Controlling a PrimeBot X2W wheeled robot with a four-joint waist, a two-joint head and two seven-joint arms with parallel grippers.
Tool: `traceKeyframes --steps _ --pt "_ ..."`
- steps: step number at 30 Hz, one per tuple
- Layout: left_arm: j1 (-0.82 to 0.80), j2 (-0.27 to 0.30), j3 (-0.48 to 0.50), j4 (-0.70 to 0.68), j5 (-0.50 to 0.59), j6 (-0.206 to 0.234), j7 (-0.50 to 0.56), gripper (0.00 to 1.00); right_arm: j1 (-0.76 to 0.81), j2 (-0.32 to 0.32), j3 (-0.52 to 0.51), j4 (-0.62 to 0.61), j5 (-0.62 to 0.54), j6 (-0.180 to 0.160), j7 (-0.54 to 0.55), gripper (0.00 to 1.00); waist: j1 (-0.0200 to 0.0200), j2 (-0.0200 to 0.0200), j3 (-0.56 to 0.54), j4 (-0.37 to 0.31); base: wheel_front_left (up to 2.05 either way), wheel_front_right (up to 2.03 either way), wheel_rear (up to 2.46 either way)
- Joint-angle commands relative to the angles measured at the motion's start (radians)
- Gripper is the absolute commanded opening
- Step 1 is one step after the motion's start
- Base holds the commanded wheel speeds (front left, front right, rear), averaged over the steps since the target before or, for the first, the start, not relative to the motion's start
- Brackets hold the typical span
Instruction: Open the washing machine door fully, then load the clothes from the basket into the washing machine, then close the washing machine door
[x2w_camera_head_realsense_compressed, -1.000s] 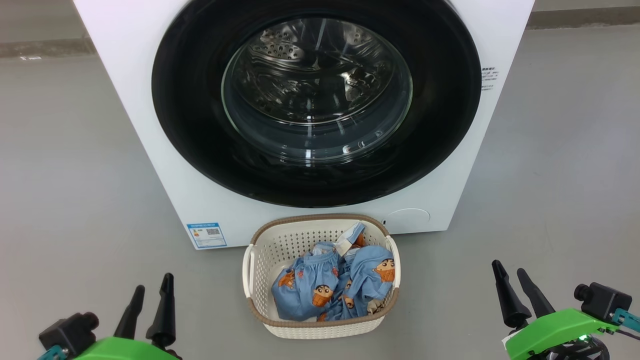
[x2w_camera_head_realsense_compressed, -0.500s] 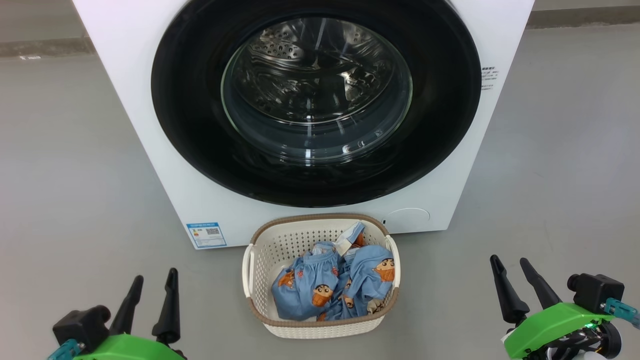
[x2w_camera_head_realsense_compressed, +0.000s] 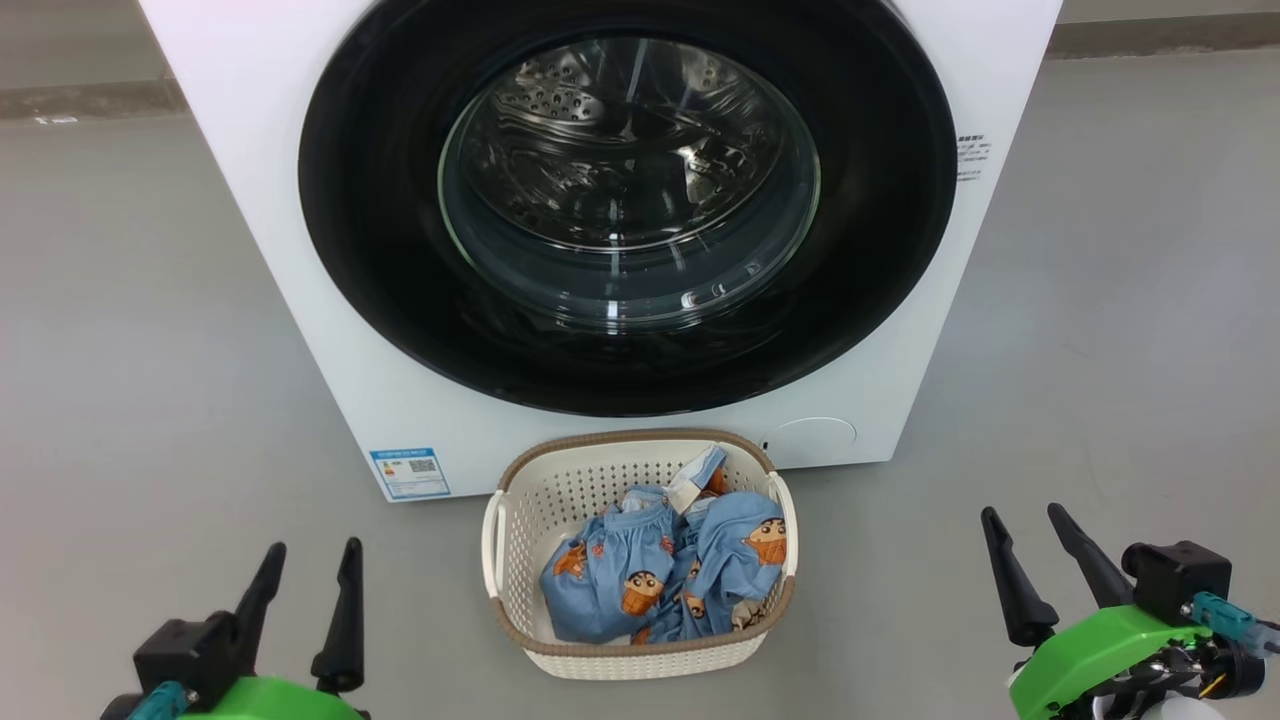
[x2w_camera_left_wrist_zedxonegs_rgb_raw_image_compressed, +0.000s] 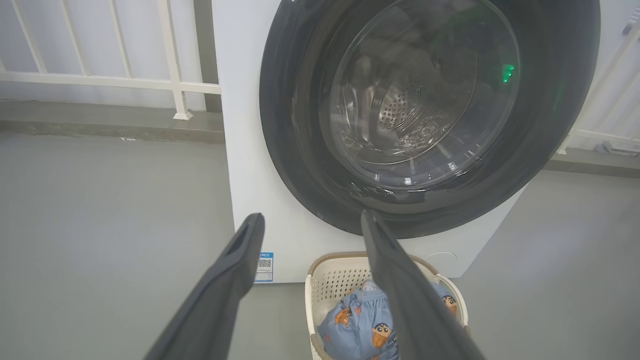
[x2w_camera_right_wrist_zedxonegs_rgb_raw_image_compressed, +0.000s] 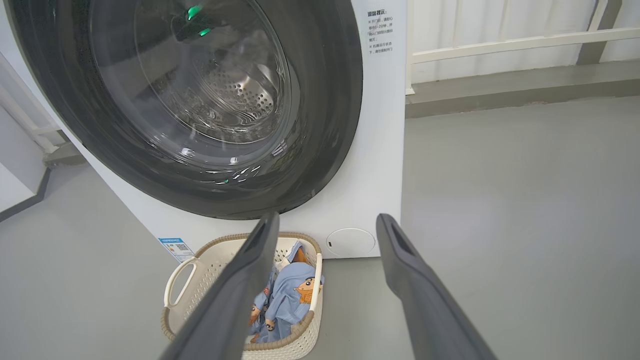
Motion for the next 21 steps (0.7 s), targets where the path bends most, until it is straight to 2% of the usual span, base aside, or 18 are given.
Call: traceKeyframes --steps 1,9,21 --pt "-0.046 0.027 0.026 -0.018 0.038 -0.003 -0.017 1.00 -0.038 -0.016 0.018 -0.030 -0.043 0.001 -0.016 1.00 0.0000 -0.0001 -0.001 -0.001 0.00 0.00 0.00" --pt "-0.050 0.035 0.024 -0.003 0.115 -0.003 -0.040 1.00 -0.033 -0.019 0.012 -0.041 -0.136 0.002 -0.027 1.00 -0.0001 -0.0001 -0.004 -0.002 0.00 0.00 0.00" --pt "-0.055 0.037 0.036 0.029 0.083 -0.003 -0.040 1.00 -0.016 -0.007 -0.019 -0.063 -0.135 0.002 -0.021 1.00 -0.0001 -0.0001 -0.006 -0.008 0.00 0.00 0.00"
